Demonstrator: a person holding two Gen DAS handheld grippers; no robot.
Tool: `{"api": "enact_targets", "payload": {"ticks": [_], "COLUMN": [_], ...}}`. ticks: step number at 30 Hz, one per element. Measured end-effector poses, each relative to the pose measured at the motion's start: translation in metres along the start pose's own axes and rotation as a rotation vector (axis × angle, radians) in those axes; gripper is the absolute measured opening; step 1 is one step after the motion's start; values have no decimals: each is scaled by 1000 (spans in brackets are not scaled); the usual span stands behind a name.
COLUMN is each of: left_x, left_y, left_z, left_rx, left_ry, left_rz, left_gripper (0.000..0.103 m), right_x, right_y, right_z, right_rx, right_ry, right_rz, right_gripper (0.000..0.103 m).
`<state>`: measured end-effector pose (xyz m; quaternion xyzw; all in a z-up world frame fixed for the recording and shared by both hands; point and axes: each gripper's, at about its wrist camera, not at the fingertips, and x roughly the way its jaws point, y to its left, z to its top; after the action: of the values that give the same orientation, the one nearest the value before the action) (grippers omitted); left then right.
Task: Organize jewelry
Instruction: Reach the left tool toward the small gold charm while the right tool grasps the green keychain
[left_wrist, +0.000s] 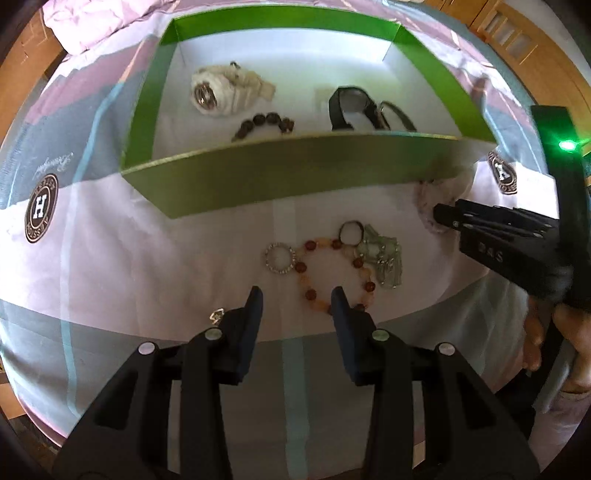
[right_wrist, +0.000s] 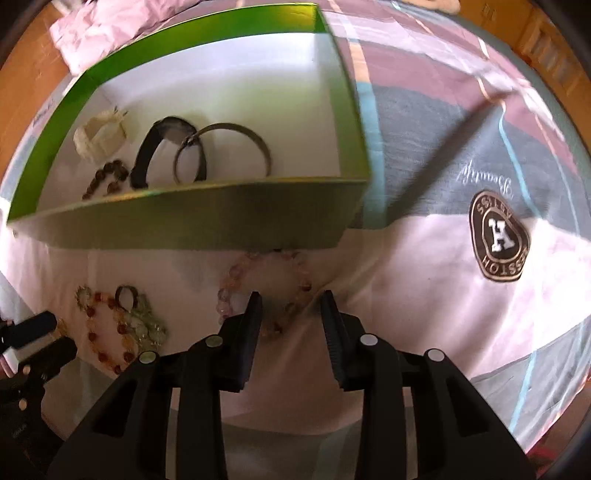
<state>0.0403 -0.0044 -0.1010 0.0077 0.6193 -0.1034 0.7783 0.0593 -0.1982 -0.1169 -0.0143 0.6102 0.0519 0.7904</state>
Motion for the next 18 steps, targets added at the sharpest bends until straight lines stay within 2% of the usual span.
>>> {"api": "enact_targets", "payload": {"ticks": [3,6,9,12,16,18], "left_x": [6,9,10,15,24,22], "left_y": [0,6,8,3,0,5], "left_z": [-1,0,1,1,0,0], "left_rx": [0,-25,-28,-14,-6,-17], "left_ry": [16,32,34,38,49,60], "left_rz": [21,26,12,3,45,64], "left_gripper": [39,39,39,40,41,35], "right_x": [-9,-27,-40,-35,-20,-16], "right_y": [8,-2,7,33,56,65], "right_z": [-10,-11,-13,-16,-15,-17], "right_rx": [-73,-14,-10,-57,-99,-107], "right_ry": [47,-14,-64,-66,-42,-45], "right_rz": [14,19,150,171,216,213], "right_gripper": [19,20,28,28,28,28]}}
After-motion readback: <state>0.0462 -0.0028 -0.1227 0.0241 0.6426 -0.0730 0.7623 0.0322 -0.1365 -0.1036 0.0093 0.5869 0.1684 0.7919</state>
